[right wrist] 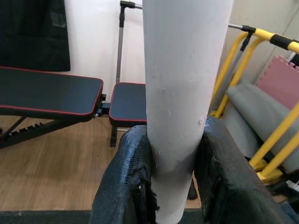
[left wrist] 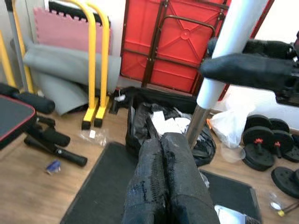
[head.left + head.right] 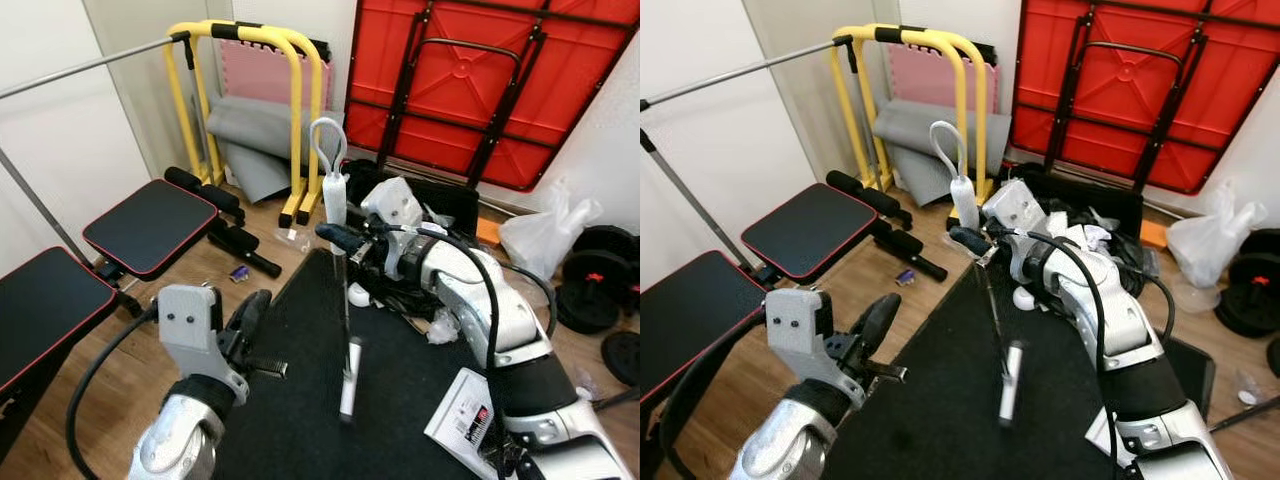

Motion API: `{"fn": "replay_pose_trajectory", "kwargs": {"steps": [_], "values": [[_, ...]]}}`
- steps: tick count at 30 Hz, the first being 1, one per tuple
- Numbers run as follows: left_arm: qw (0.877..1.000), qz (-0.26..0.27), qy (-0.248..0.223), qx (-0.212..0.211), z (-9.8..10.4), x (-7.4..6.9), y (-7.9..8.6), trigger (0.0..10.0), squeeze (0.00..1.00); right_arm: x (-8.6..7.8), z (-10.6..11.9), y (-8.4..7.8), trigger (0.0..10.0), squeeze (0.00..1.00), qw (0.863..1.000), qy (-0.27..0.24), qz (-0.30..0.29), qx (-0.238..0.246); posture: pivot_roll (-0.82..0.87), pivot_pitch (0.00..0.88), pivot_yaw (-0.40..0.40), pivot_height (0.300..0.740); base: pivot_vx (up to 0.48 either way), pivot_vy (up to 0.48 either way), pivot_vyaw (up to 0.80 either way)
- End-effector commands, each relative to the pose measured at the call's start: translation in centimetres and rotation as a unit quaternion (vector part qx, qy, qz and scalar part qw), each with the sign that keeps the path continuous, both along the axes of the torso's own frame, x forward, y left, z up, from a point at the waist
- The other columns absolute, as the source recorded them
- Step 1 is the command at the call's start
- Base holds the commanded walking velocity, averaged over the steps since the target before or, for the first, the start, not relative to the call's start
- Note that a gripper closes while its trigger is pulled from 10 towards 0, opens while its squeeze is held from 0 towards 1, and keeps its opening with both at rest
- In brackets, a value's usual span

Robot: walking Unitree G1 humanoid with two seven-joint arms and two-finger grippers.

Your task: Sweep floor

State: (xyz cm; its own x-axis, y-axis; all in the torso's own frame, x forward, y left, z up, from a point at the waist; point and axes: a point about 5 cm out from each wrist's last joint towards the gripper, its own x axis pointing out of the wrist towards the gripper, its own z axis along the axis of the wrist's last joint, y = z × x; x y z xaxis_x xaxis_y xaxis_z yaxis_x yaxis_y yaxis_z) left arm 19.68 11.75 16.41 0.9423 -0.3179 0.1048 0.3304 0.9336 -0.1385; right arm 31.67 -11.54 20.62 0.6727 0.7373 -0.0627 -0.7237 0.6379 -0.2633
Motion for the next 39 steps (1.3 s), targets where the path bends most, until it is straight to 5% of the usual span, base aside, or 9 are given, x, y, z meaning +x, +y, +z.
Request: {"fn": "replay_pose_trajectory", "kwargs": {"steps": [1,14,22,35,37,39], "values": [[0.999,-0.029,-0.007,0.011,0.0,-0.1,-0.3,10.0,0.0,-0.4,1.7,0.6,10.0,0.0,0.999,-0.046,0.028,-0.004,-0.06,0.008,-0.057,0.74,0.0,0.0,-0.8],[0.995,-0.037,-0.071,0.06,2.0,1.6,0.5,10.0,0.0,0.4,3.9,0.4,10.0,0.0,0.992,-0.082,0.085,-0.042,-0.07,0.0,-0.044,0.74,0.0,0.0,-0.8],[0.987,-0.011,-0.117,0.112,3.4,3.2,1.4,10.0,0.0,-0.2,5.7,1.5,10.0,0.0,0.976,-0.099,0.188,-0.045,-0.08,0.0,-0.044,0.74,0.0,0.0,-0.5],[0.982,-0.005,-0.104,0.155,2.7,4.0,1.8,10.0,0.0,-0.3,7.6,1.2,10.0,0.0,0.961,-0.113,0.245,-0.054,-0.09,0.0,-0.045,0.74,0.0,0.0,0.0],[0.978,-0.002,-0.082,0.19,1.8,4.5,1.8,10.0,0.0,-0.4,8.6,1.0,10.0,0.0,0.947,-0.108,0.295,-0.064,-0.09,0.0,-0.049,0.74,0.0,0.0,0.0],[0.978,-0.002,-0.082,0.19,1.8,4.5,1.8,10.0,0.0,-0.4,8.6,1.0,10.0,0.0,0.947,-0.108,0.295,-0.064,-0.09,0.0,-0.049,0.74,0.0,0.0,0.0]]}}
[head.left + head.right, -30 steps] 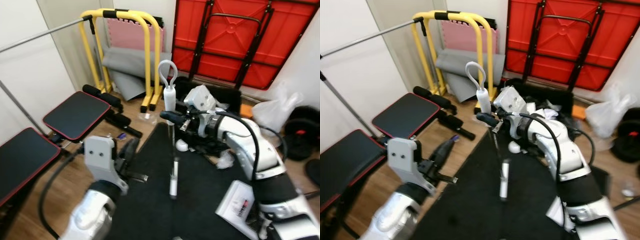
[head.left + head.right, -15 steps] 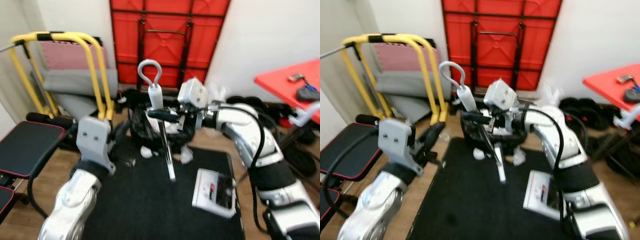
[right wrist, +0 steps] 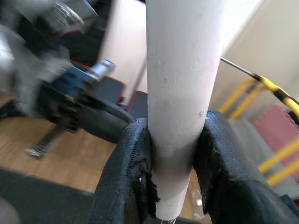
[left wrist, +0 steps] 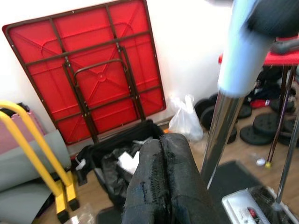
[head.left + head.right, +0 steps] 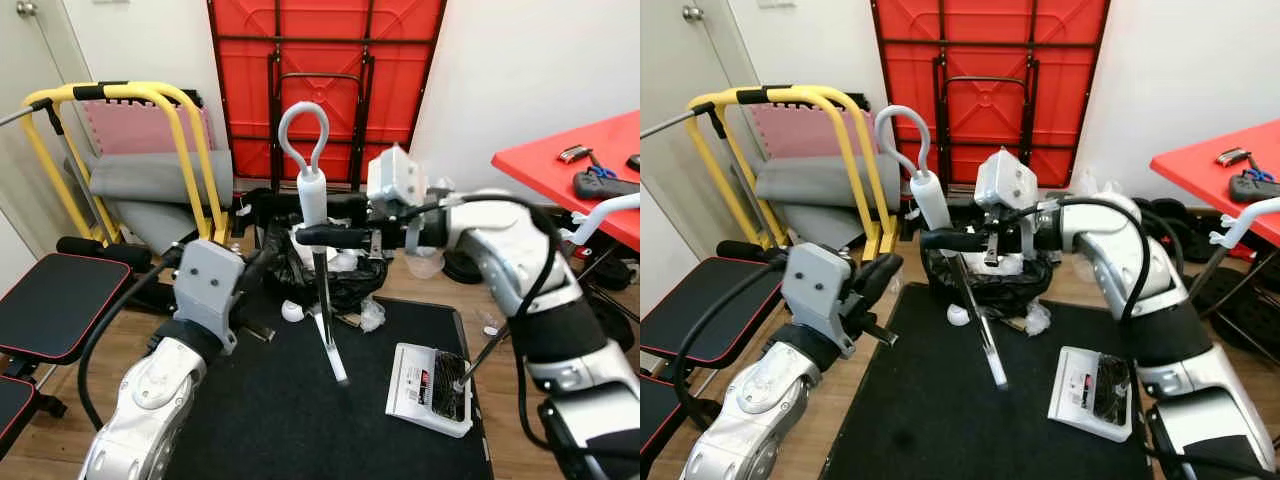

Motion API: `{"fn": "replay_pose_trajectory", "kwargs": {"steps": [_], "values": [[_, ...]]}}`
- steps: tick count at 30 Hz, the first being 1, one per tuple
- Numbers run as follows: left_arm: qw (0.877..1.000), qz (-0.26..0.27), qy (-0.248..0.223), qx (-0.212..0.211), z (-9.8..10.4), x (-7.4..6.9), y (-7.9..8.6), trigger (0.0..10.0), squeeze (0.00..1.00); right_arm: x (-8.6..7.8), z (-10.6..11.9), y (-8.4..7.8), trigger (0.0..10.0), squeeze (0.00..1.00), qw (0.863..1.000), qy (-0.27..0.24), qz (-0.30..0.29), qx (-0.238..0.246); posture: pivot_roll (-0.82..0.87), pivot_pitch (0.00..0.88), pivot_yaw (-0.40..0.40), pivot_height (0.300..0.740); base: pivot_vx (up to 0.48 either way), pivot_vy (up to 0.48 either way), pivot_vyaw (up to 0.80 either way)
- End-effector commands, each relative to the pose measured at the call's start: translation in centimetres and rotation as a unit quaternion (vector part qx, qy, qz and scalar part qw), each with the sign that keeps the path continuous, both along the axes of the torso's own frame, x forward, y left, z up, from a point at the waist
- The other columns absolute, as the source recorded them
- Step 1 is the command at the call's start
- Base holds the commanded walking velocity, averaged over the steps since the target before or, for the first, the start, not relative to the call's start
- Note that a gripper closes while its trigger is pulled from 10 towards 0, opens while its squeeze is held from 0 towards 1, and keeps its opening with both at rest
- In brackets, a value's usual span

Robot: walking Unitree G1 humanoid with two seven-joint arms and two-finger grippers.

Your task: Sweep floor

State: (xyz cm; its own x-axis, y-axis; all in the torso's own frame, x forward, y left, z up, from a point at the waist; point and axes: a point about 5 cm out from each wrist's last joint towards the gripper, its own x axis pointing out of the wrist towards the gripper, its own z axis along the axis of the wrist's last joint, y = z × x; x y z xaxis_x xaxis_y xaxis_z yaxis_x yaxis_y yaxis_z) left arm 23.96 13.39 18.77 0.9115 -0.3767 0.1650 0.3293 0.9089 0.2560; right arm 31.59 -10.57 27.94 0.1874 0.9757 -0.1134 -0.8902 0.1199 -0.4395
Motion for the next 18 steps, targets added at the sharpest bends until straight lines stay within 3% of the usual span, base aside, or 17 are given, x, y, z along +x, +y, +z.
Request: {"fn": "replay_pose_trajectory", "kwargs": {"steps": [1,3,4,5,7,10,18], "values": [[0.999,0.013,0.025,0.029,-0.9,0.4,0.1,10.0,0.0,-0.3,1.5,0.0,10.0,0.0,0.999,-0.03,0.037,0.002,-0.08,0.0,-0.048,0.74,0.0,0.0,0.0],[0.999,0.016,0.03,0.042,-1.1,0.6,0.1,10.0,0.0,-0.4,1.7,0.0,10.0,0.0,0.998,-0.029,0.047,-0.002,-0.08,0.0,-0.049,0.74,0.0,0.0,0.0],[0.997,0.023,0.042,0.066,-1.6,0.8,0.0,10.0,1.0,-0.2,2.2,-0.1,10.0,0.0,0.998,-0.029,0.055,-0.003,-0.08,0.0,-0.048,0.74,0.0,0.0,0.0],[0.997,0.023,0.042,0.066,-1.6,0.8,0.0,10.0,1.0,-0.2,2.2,-0.1,10.0,0.0,0.998,-0.029,0.055,-0.003,-0.08,0.0,-0.048,0.74,0.0,0.0,0.0],[0.992,0.035,0.051,0.114,-2.1,1.4,-0.1,10.0,1.0,0.2,3.3,-0.3,10.0,0.0,0.998,-0.031,0.06,-0.007,-0.07,0.0,-0.047,0.74,0.0,0.0,0.0],[0.989,0.044,0.043,0.135,-2.0,1.9,-0.1,10.0,1.0,0.5,4.4,-0.3,10.0,0.0,0.998,-0.03,0.063,0.001,-0.07,0.0,-0.048,0.74,0.0,0.0,0.0],[0.986,0.076,0.043,0.144,-2.0,2.7,0.1,10.0,1.0,0.1,5.6,0.7,10.0,0.0,0.995,-0.019,0.098,0.025,-0.06,0.0,-0.043,0.74,0.0,0.0,0.0]]}}
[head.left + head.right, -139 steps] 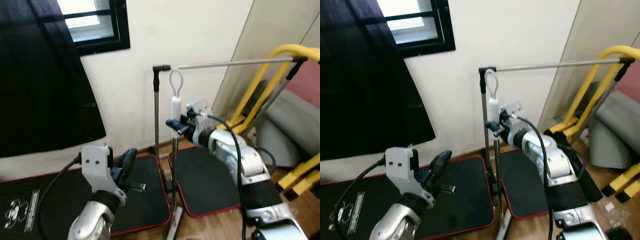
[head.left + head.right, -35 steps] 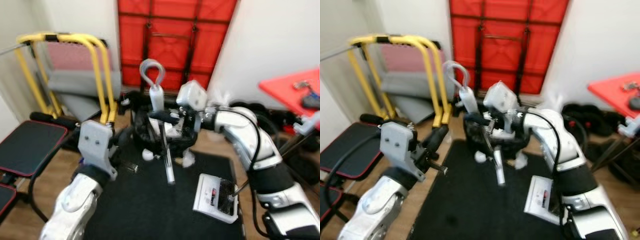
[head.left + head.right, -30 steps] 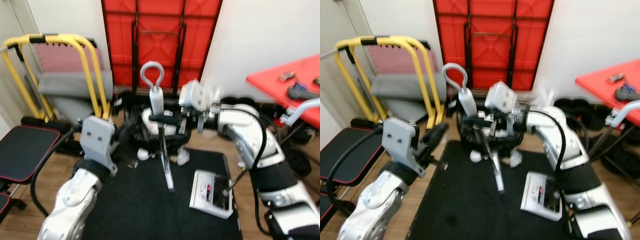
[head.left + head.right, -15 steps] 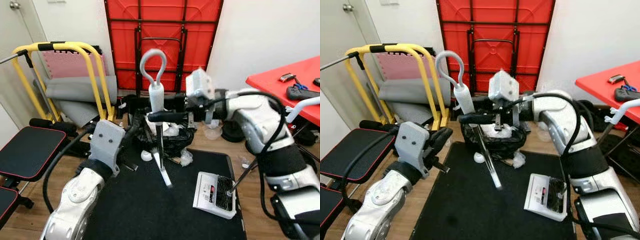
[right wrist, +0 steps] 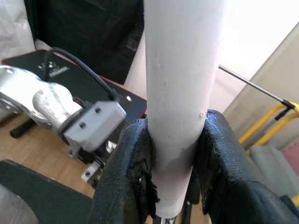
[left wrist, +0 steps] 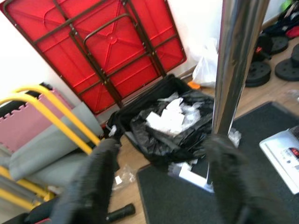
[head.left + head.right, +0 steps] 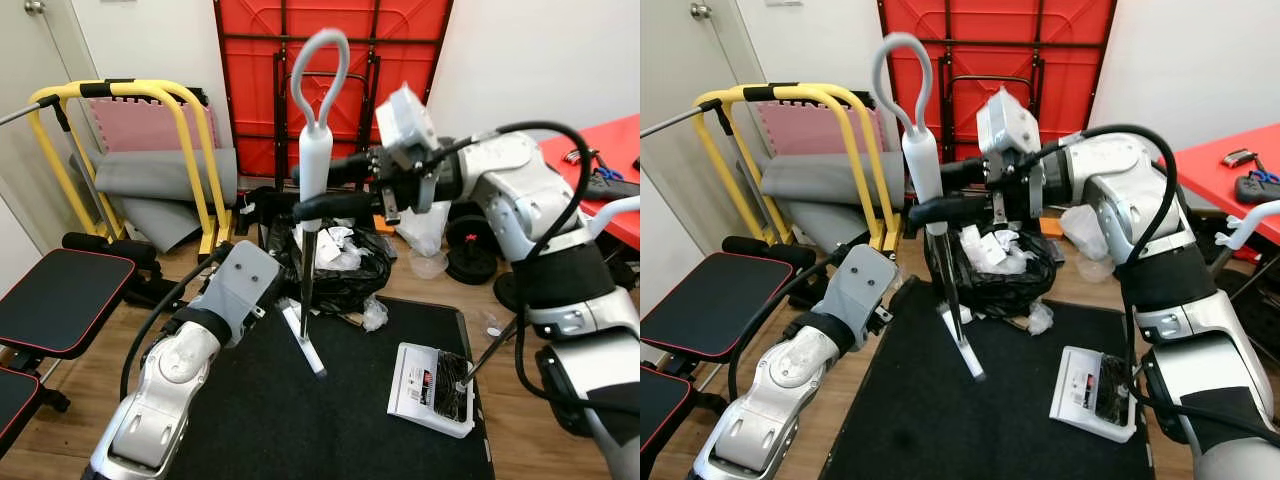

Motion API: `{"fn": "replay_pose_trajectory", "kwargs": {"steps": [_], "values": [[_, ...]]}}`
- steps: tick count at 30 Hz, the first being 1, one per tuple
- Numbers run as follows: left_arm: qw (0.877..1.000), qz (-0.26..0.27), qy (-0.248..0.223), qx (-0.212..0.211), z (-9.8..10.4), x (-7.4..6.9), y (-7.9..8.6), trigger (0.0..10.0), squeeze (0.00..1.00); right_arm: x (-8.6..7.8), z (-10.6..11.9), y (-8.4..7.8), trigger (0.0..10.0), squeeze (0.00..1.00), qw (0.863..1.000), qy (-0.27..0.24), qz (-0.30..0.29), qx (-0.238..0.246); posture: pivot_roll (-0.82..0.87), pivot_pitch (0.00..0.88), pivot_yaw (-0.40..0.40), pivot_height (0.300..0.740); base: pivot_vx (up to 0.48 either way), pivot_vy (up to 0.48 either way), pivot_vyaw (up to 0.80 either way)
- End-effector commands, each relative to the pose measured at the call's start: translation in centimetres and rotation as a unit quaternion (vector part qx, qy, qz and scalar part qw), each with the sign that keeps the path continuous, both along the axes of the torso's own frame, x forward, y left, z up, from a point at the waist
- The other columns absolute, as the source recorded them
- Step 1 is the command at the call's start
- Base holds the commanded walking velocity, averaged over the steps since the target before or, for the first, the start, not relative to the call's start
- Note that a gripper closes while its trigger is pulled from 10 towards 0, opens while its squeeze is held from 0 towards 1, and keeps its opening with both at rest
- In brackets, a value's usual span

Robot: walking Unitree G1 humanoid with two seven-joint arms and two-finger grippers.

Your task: Sweep floor

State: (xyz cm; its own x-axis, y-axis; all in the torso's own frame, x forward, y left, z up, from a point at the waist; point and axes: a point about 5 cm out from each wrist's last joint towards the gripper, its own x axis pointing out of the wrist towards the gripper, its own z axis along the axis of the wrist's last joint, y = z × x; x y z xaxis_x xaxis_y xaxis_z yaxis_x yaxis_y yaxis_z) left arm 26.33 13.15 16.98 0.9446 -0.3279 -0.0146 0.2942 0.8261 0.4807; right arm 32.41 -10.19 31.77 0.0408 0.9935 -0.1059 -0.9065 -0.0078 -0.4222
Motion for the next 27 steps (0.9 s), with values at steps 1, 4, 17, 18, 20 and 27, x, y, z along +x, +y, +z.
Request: {"fn": "replay_pose_trajectory", "kwargs": {"steps": [1,4,17,18,20,27], "values": [[0.999,0.038,-0.003,0.003,-0.2,0.3,0.3,10.0,1.0,-0.7,1.8,0.3,10.0,0.0,0.999,-0.027,0.024,0.023,-0.06,0.0,-0.043,0.74,0.0,0.0,0.0],[0.999,0.034,0.005,-0.005,-0.4,0.4,0.0,10.0,1.0,-0.9,1.9,0.6,10.0,0.0,0.999,-0.024,0.032,0.033,-0.06,0.0,-0.041,0.74,0.0,0.0,0.0],[0.995,-0.045,-0.028,-0.084,0.7,1.5,-4.4,10.0,0.0,-1.1,6.2,0.8,10.0,0.0,0.99,-0.006,0.058,0.131,-0.09,0.0,-0.026,0.74,0.0,0.0,0.0],[0.995,-0.045,-0.028,-0.084,0.7,1.5,-4.4,10.0,0.0,-1.1,6.2,0.8,10.0,0.0,0.99,-0.006,0.058,0.131,-0.09,0.0,-0.026,0.74,0.0,0.0,0.0],[0.992,-0.081,-0.023,-0.095,0.7,1.1,-5.1,10.0,0.0,-1.3,7.1,0.6,10.0,0.0,0.986,-0.005,0.067,0.15,-0.09,0.0,-0.024,0.74,0.0,0.0,0.0],[0.984,-0.12,-0.021,-0.132,1.0,0.6,-5.8,0.0,0.0,-1.5,7.6,0.4,10.0,0.0,0.983,-0.001,0.072,0.168,-0.09,0.0,-0.023,0.74,0.0,0.0,0.0]]}}
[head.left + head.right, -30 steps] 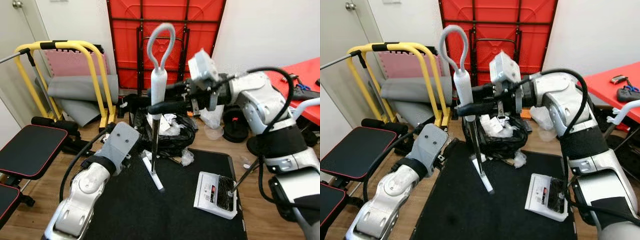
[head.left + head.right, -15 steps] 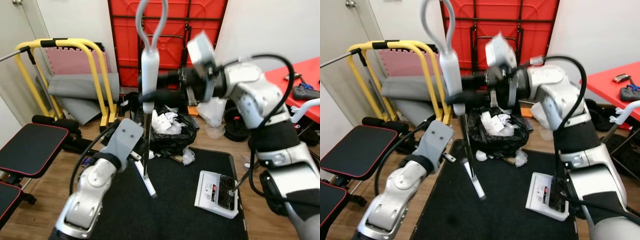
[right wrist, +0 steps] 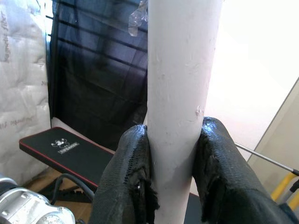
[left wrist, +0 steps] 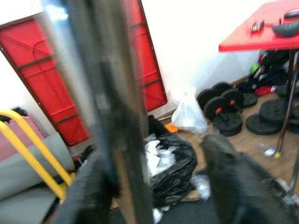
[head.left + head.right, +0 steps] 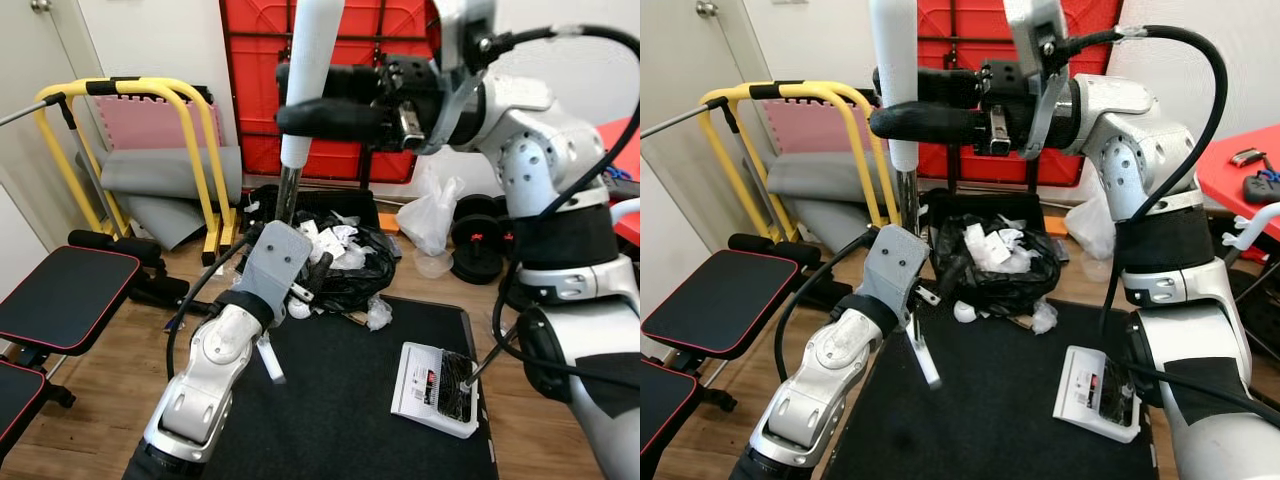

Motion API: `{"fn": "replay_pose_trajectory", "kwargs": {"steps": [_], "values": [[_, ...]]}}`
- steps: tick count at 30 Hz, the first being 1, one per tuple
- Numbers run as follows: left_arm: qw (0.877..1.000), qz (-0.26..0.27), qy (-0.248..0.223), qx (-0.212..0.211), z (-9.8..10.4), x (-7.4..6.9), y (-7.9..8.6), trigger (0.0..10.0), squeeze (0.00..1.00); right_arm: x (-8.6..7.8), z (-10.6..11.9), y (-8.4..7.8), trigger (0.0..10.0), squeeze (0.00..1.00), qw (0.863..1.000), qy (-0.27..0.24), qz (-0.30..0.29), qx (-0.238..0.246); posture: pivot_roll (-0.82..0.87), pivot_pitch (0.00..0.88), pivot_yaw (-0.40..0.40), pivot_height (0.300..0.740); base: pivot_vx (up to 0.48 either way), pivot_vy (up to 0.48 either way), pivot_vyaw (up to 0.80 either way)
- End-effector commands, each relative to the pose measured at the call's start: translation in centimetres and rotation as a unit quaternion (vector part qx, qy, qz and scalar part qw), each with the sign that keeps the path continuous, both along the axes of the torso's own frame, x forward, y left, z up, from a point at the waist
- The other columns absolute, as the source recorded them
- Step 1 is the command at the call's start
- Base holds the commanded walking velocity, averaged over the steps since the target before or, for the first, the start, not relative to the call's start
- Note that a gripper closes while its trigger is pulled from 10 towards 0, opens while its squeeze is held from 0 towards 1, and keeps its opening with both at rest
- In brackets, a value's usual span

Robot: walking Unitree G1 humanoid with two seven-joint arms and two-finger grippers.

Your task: Sweep floor

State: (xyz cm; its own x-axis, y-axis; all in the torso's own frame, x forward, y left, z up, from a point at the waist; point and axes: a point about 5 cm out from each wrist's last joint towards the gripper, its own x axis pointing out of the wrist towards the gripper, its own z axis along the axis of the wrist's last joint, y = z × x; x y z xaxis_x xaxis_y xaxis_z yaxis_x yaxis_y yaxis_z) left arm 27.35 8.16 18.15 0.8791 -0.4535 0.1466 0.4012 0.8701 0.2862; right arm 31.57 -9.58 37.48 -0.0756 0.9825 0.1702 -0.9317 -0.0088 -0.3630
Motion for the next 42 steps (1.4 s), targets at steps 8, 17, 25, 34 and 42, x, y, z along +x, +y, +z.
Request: {"fn": "replay_pose_trajectory", "kwargs": {"steps": [8,17,25,34,42], "values": [[0.997,-0.067,-0.003,-0.04,0.3,-0.8,-0.7,0.0,0.0,-0.3,2.3,-0.7,10.0,0.0,0.999,-0.034,-0.015,0.038,-0.09,0.0,-0.025,0.74,0.0,0.0,0.0],[0.999,-0.045,-0.011,-0.019,0.4,-0.7,0.0,0.0,0.0,1.0,1.2,-1.7,10.0,0.0,0.994,-0.027,-0.099,0.041,-0.09,0.0,-0.021,0.74,0.0,0.0,0.0],[0.998,0.06,-0.007,0.02,0.4,0.7,1.6,0.0,0.0,3.5,-2.1,-3.0,10.0,1.0,0.958,0.027,-0.283,0.049,-0.1,0.0,-0.012,0.74,0.0,0.0,0.0],[0.981,0.187,0.023,0.039,-0.4,2.3,3.5,0.0,0.0,3.5,-4.9,-2.2,10.0,0.65,0.927,0.12,-0.346,0.086,-0.11,0.0,-0.002,0.74,0.0,0.0,0.0],[0.971,0.232,0.032,0.05,-1.5,2.8,2.8,0.0,0.0,3.7,-7.9,-0.4,10.0,0.0,0.869,0.274,-0.38,0.161,-0.13,0.0,0.003,0.74,0.0,0.0,0.0]]}}
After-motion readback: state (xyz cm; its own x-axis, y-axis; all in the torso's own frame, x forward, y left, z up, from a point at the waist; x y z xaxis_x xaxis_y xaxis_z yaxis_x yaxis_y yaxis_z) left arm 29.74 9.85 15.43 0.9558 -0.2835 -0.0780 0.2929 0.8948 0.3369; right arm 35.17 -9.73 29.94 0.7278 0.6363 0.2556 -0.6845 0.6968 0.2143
